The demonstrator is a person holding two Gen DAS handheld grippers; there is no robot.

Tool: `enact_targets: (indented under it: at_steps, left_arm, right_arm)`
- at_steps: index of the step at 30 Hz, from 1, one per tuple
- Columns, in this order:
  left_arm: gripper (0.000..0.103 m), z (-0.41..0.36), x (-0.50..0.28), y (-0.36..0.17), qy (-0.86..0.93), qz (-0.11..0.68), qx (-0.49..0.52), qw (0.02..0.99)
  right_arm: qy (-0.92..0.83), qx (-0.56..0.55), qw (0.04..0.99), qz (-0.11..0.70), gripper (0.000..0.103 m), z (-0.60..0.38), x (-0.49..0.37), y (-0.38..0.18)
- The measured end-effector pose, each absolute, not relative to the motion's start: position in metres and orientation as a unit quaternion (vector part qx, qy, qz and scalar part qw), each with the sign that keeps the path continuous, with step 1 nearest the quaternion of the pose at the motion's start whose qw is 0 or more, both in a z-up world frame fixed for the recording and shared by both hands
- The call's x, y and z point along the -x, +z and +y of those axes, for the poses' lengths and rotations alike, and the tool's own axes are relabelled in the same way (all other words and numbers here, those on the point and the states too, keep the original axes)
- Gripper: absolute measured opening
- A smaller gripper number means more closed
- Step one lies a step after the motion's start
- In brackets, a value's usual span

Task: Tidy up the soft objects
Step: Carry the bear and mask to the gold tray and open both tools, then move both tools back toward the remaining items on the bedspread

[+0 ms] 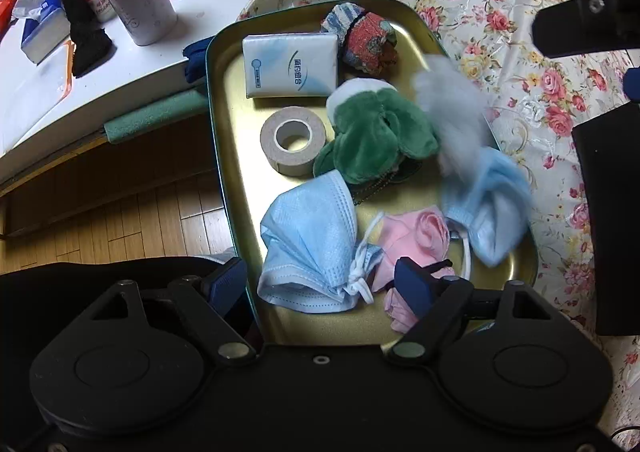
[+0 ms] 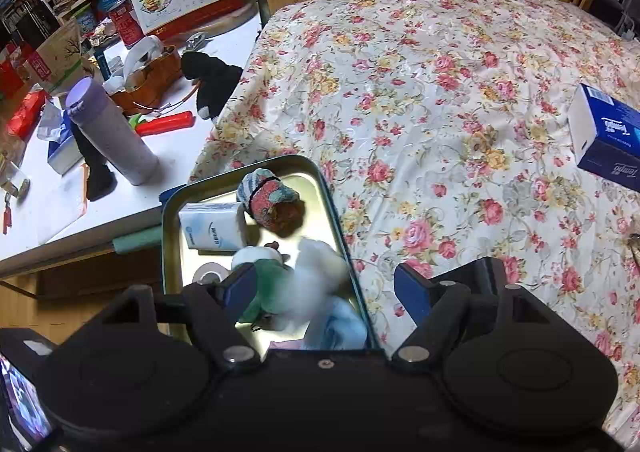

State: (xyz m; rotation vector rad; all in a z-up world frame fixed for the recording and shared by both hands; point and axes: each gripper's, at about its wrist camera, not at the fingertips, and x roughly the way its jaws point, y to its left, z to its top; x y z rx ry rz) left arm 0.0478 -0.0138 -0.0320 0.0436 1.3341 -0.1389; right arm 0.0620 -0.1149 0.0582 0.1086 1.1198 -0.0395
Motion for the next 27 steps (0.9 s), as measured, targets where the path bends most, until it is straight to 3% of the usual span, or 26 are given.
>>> enact_targets:
  at_steps: [27]
  left_arm:
    - [0.077,-0.033,-0.001,0.013,-0.081,0.593,-0.043,0.8]
  right_arm:
    - [-0.094,-0.054,0.845,0.523,0.075,-0.172,0.022,0.089]
